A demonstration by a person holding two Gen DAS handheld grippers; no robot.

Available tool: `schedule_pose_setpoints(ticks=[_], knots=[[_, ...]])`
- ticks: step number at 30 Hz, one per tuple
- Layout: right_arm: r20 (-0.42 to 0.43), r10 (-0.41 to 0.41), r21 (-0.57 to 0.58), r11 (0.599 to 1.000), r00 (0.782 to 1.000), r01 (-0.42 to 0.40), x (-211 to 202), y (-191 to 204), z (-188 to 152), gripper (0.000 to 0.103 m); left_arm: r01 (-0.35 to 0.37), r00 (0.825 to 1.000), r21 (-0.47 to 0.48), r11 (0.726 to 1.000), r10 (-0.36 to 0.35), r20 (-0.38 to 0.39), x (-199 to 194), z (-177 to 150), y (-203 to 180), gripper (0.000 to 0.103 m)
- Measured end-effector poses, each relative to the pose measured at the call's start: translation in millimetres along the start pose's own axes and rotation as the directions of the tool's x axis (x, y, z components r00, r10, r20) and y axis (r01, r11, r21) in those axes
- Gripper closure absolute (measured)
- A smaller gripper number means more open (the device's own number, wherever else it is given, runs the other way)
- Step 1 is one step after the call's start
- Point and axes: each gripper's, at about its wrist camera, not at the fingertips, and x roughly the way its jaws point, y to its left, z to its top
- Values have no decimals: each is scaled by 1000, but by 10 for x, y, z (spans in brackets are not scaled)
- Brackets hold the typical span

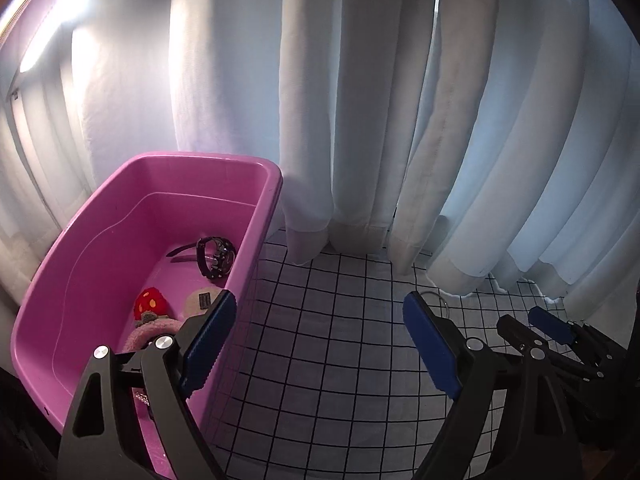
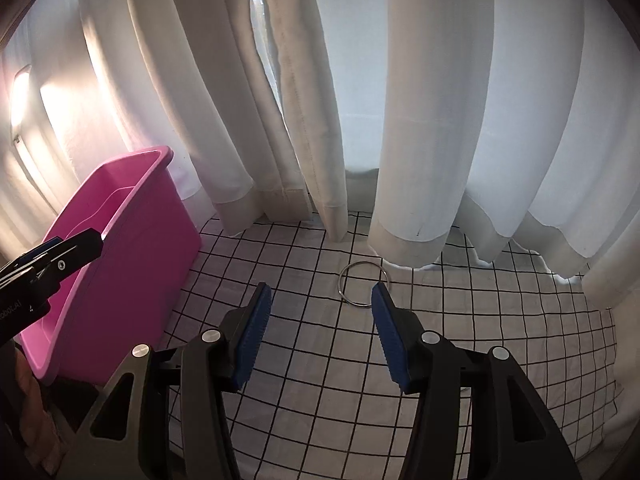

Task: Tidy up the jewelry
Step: 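Move both tools back toward the two silver rings on the table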

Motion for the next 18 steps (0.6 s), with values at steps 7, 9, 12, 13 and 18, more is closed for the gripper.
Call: schedule_pose_setpoints(ticks=[7,9,12,13,18], knots=[[-14,-51,69,996,999,52,-23,-468,-192,53,36,999,63,997,-35,-28,223,-74,-452,19],[-20,-61,85,994,998,62,-35,-560,-258,53,36,999,83,996,-33,-42,303,-102,-577,19],[-30,-77,112,990,997,80,-47,-722,-347,53,48,997,104,993,-42,-61,396,-143,-723,19],[-34,-82,120,989,996,86,-50,-770,-382,53,52,997,113,992,-44,-67,429,-159,-776,19],[-52,-110,160,980,993,117,-62,-1008,-510,53,69,994,139,988,-56,-99,602,-234,-994,19]])
